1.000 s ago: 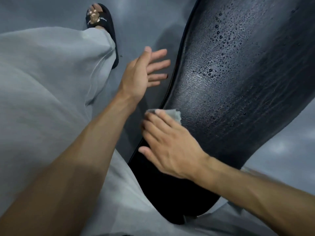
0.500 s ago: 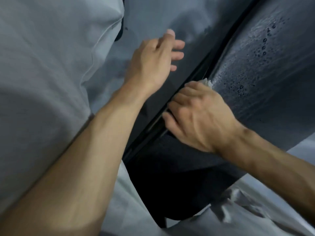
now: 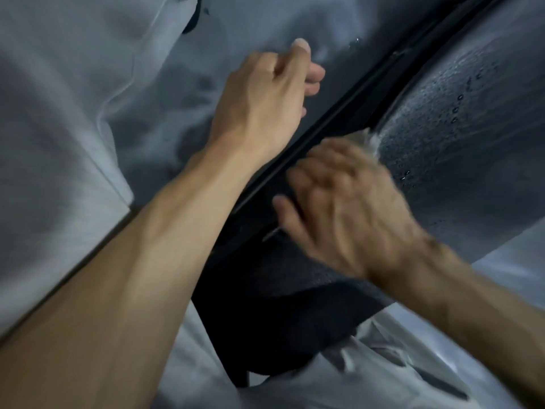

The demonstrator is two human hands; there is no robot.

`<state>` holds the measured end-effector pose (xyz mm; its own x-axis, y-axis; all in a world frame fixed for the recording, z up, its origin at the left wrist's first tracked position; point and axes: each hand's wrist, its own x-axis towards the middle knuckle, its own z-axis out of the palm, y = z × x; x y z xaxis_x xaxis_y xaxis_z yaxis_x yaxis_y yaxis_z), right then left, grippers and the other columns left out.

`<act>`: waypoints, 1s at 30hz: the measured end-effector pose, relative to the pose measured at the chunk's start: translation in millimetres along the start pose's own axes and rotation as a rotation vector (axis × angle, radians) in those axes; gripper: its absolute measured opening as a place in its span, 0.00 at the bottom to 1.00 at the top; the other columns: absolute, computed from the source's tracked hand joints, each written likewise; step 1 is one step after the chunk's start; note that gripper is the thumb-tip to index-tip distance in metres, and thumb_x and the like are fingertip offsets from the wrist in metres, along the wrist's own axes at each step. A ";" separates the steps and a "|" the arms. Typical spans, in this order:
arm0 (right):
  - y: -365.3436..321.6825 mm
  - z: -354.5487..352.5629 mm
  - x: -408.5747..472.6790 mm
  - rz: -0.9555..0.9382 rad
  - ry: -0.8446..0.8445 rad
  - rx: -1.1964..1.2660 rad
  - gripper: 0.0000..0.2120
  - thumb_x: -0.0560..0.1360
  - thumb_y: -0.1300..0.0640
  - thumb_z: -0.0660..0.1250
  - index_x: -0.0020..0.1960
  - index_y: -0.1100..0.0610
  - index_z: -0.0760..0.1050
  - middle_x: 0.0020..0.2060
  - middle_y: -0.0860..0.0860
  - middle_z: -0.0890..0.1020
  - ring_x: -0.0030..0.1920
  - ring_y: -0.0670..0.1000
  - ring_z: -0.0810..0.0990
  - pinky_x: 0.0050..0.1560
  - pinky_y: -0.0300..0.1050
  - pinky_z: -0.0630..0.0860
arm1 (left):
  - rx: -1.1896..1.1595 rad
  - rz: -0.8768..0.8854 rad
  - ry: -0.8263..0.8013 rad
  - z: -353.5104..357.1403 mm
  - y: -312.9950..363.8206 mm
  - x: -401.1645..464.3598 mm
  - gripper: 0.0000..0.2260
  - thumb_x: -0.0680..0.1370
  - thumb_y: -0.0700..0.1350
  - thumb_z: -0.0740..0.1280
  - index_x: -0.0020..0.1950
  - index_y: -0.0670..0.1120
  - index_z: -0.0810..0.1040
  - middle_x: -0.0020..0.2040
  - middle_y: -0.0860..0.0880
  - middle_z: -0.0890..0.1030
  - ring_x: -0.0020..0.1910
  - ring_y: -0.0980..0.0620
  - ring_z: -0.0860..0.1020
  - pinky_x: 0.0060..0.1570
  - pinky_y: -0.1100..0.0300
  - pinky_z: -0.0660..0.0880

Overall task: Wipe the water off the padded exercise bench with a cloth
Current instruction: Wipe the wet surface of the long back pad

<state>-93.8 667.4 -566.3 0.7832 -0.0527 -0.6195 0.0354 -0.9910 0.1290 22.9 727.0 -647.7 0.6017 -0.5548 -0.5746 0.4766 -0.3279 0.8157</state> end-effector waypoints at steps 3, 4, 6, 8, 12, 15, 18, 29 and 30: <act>-56.2 20.8 -24.1 -0.124 -0.079 0.103 0.28 0.81 0.46 0.55 0.60 0.67 0.80 0.56 0.65 0.83 0.60 0.65 0.79 0.74 0.58 0.64 | -0.021 -0.014 0.027 -1.4 1.8 2.2 0.21 0.86 0.56 0.53 0.53 0.54 0.86 0.47 0.58 0.87 0.40 0.59 0.85 0.48 0.61 0.78; -59.8 24.2 -27.3 -0.159 -0.095 0.131 0.28 0.80 0.46 0.55 0.64 0.67 0.79 0.60 0.65 0.82 0.62 0.64 0.78 0.74 0.56 0.63 | -0.021 -0.019 0.022 -0.3 2.4 2.2 0.21 0.86 0.56 0.54 0.53 0.54 0.86 0.46 0.58 0.87 0.40 0.59 0.85 0.47 0.62 0.78; -37.1 17.8 -19.1 -0.205 -0.098 0.134 0.25 0.82 0.48 0.53 0.64 0.64 0.79 0.59 0.61 0.82 0.61 0.62 0.78 0.71 0.56 0.66 | -0.012 -0.028 0.002 3.1 2.0 1.4 0.21 0.86 0.56 0.54 0.52 0.54 0.86 0.46 0.58 0.87 0.40 0.59 0.85 0.46 0.61 0.77; 5.6 7.8 -3.0 -0.139 -0.082 0.027 0.22 0.83 0.48 0.51 0.57 0.60 0.79 0.51 0.59 0.82 0.54 0.62 0.79 0.65 0.58 0.70 | -0.012 -0.035 -0.018 4.7 0.8 1.0 0.21 0.85 0.56 0.53 0.52 0.55 0.86 0.46 0.59 0.87 0.40 0.59 0.85 0.47 0.60 0.77; 62.6 -16.1 19.0 0.062 0.015 -0.158 0.24 0.85 0.48 0.46 0.57 0.59 0.77 0.50 0.59 0.82 0.55 0.63 0.78 0.71 0.58 0.65 | -0.021 -0.002 -0.009 5.1 -0.1 1.0 0.22 0.83 0.58 0.53 0.51 0.54 0.87 0.46 0.59 0.87 0.44 0.60 0.85 0.54 0.55 0.79; -4.5 8.1 -5.7 -0.065 0.006 -0.059 0.19 0.82 0.53 0.54 0.56 0.63 0.80 0.50 0.63 0.81 0.54 0.65 0.77 0.67 0.64 0.67 | -0.041 -0.030 -0.013 5.9 2.4 2.1 0.21 0.85 0.56 0.53 0.53 0.53 0.86 0.47 0.57 0.87 0.42 0.60 0.85 0.42 0.67 0.76; -79.5 29.7 -28.2 -0.140 -0.077 0.163 0.22 0.80 0.53 0.57 0.65 0.67 0.77 0.59 0.65 0.80 0.61 0.65 0.76 0.72 0.62 0.62 | -0.035 -0.027 -0.004 3.9 3.6 2.3 0.21 0.86 0.55 0.53 0.53 0.52 0.86 0.47 0.57 0.87 0.41 0.60 0.85 0.40 0.70 0.74; -11.9 26.4 -20.9 0.046 0.106 0.092 0.20 0.85 0.54 0.53 0.67 0.62 0.77 0.63 0.58 0.80 0.75 0.59 0.69 0.81 0.55 0.52 | 0.006 0.018 0.001 2.1 4.2 -8.0 0.21 0.86 0.54 0.52 0.55 0.52 0.86 0.48 0.56 0.87 0.40 0.59 0.85 0.43 0.65 0.77; -22.2 28.7 -21.8 0.071 0.140 0.096 0.19 0.84 0.55 0.54 0.66 0.62 0.77 0.62 0.59 0.81 0.73 0.61 0.70 0.80 0.56 0.52 | 0.011 0.025 0.000 2.7 3.8 -9.1 0.22 0.87 0.54 0.52 0.55 0.52 0.86 0.47 0.56 0.87 0.40 0.59 0.85 0.42 0.66 0.76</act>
<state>-129.6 687.1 -577.9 0.8605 -0.1118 -0.4971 -0.0770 -0.9930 0.0901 17.5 728.7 -639.2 0.6135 -0.5629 -0.5539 0.4542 -0.3223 0.8306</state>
